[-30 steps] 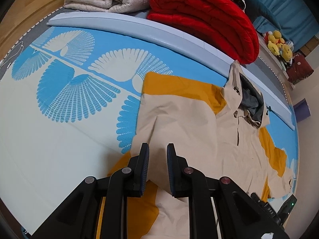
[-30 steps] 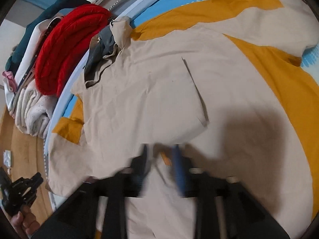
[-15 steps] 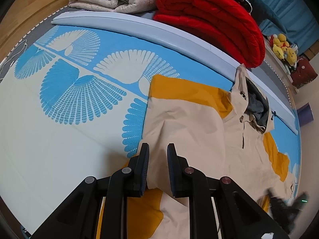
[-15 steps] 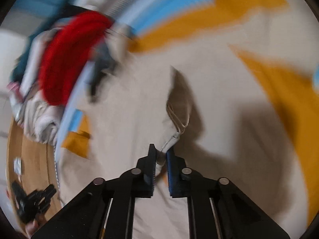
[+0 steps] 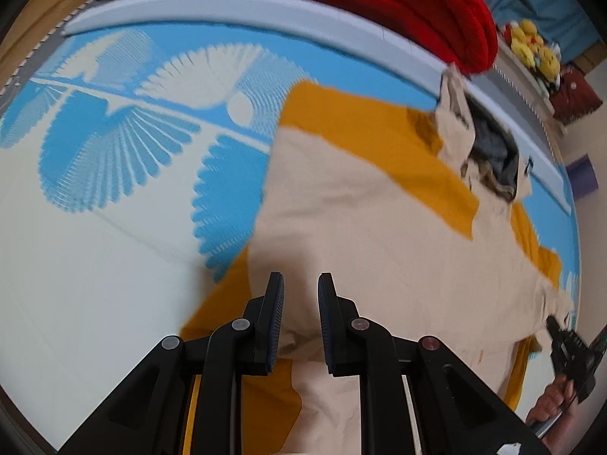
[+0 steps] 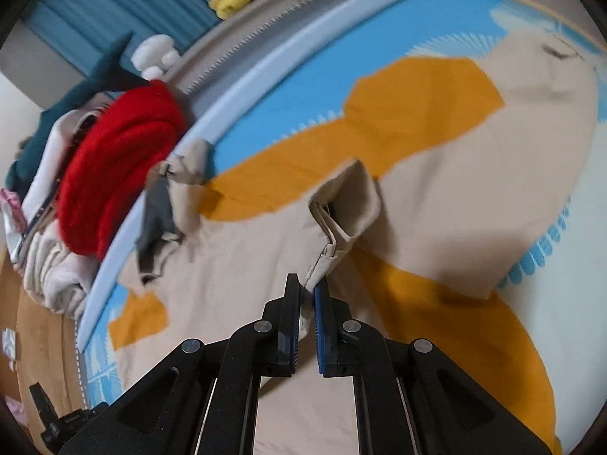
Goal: Fold large clothes
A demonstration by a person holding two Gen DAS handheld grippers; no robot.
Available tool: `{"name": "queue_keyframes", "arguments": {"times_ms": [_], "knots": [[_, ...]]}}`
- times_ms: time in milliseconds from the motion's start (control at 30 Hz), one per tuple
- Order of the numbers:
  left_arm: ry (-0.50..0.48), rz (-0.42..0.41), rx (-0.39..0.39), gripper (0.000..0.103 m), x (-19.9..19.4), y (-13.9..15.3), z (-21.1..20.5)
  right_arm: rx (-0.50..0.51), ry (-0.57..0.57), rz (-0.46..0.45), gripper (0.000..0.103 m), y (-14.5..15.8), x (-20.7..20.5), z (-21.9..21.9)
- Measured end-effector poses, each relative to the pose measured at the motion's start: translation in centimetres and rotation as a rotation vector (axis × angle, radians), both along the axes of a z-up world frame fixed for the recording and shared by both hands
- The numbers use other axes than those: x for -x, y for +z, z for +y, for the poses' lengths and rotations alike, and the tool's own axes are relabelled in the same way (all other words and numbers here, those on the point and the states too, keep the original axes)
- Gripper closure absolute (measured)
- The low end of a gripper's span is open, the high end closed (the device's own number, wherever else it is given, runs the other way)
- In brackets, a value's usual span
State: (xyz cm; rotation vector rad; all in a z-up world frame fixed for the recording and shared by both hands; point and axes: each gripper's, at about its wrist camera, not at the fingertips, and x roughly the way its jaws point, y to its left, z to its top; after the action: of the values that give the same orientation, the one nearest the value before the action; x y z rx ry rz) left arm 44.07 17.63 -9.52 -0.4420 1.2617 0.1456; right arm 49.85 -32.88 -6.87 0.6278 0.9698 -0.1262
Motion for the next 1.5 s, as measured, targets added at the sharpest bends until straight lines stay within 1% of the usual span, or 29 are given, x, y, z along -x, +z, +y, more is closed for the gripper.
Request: {"name": "queue_keyframes", "arguments": {"times_ms": [67,133,167,200,233,300,333,367,400,433,467,533,567,600,667,700,767,833,967,1033,1067,1133,1167,1200,1267,1300,1367,1433,1500], "knots": [[-0.018,0.022,0.005,0.088,-0.1,-1.1,-0.4,-0.004,0.010,0.001,0.095,-0.1,-0.3,0.0],[-0.043,0.063,0.017,0.087,-0.2,-2.9,-0.9,-0.010,0.014,-0.001,0.091,0.1,-0.5,-0.6],[-0.055,0.098,0.008,0.087,-0.1,-4.0,-1.1,-0.012,0.010,0.008,0.089,0.0,-0.7,-1.2],[-0.059,0.122,-0.007,0.087,0.1,-4.7,-1.1,-0.008,-0.007,0.026,0.084,-0.2,-0.7,-1.8],[-0.065,0.166,-0.054,0.087,0.3,-5.8,-1.2,0.011,-0.036,0.044,0.080,-0.4,-0.5,-2.5],[-0.078,0.181,-0.107,0.087,0.4,-5.9,-1.5,0.078,-0.101,0.047,0.078,-0.1,0.0,-3.6],[-0.084,0.182,-0.131,0.087,0.4,-5.4,-1.8,0.119,-0.130,0.043,0.077,0.4,0.3,-3.9],[-0.083,0.173,-0.141,0.088,0.4,-4.8,-2.0,0.140,-0.145,0.028,0.075,0.8,0.5,-4.0],[-0.082,0.143,-0.134,0.088,0.4,-4.0,-2.3,0.137,-0.131,0.010,0.073,1.0,0.3,-4.0],[-0.089,0.098,-0.105,0.088,0.3,-3.2,-2.6,0.124,-0.099,-0.006,0.072,1.1,0.1,-3.6],[-0.101,0.082,-0.087,0.087,0.3,-3.0,-3.0,0.102,-0.060,-0.016,0.072,1.1,-0.3,-3.1],[-0.122,0.103,-0.078,0.085,0.4,-3.7,-3.3,-0.005,0.056,0.000,0.071,-0.2,-1.5,-2.0],[-0.127,0.133,-0.079,0.084,0.5,-4.6,-3.3,-0.052,0.086,0.025,0.070,-1.2,-1.9,-1.9],[-0.131,0.184,-0.074,0.085,0.7,-5.9,-3.2,-0.090,0.104,0.072,0.070,-2.6,-2.2,-1.8],[-0.134,0.202,-0.067,0.085,0.9,-6.5,-3.1,-0.084,0.103,0.185,0.071,-5.3,-2.5,-1.9],[-0.135,0.194,-0.073,0.085,1.0,-6.1,-3.2,-0.092,0.104,0.188,0.073,-5.6,-2.4,-1.9],[-0.151,0.143,-0.098,0.085,1.1,-4.3,-3.6,-0.087,0.093,0.186,0.073,-5.0,-2.3,-2.0],[-0.173,0.080,-0.123,0.085,1.3,-2.4,-4.3,-0.010,0.101,0.155,0.072,-2.8,-2.0,-1.4],[-0.222,-0.054,-0.161,0.085,2.5,1.6,-5.5,0.173,0.150,0.023,0.072,2.9,-0.8,0.7],[-0.245,-0.136,-0.181,0.085,3.7,3.7,-6.4,0.225,0.182,-0.036,0.072,5.6,-0.5,1.8],[-0.249,-0.156,-0.190,0.085,3.4,4.4,-6.9,0.258,0.201,-0.071,0.072,7.0,0.1,2.4],[-0.263,-0.213,-0.223,0.084,4.4,5.7,-7.7,0.310,0.233,-0.135,0.072,9.4,0.9,3.3],[-0.267,-0.239,-0.233,0.084,5.2,6.2,-8.0,0.326,0.244,-0.159,0.072,10.3,1.1,3.9],[-0.268,-0.252,-0.234,0.084,4.4,6.5,-8.6,0.333,0.256,-0.189,0.072,11.3,1.7,4.1],[-0.263,-0.291,-0.216,0.080,6.1,7.4,-9.1,0.331,0.262,-0.224,0.072,12.6,2.8,4.0],[-0.259,-0.303,-0.209,0.077,6.1,7.7,-9.6,0.330,0.259,-0.243,0.072,13.3,3.6,3.7],[-0.251,-0.355,-0.197,0.072,7.3,8.7,-10.0,0.330,0.254,-0.268,0.072,14.4,5.1,3.1],[-0.248,-0.389,-0.208,0.070,8.1,9.4,-10.8,0.319,0.240,-0.306,0.072,15.5,6.5,1.8],[-0.241,-0.417,-0.197,0.068,8.7,10.0,-11.4,0.310,0.212,-0.354,0.072,16.7,7.9,0.3]]}}
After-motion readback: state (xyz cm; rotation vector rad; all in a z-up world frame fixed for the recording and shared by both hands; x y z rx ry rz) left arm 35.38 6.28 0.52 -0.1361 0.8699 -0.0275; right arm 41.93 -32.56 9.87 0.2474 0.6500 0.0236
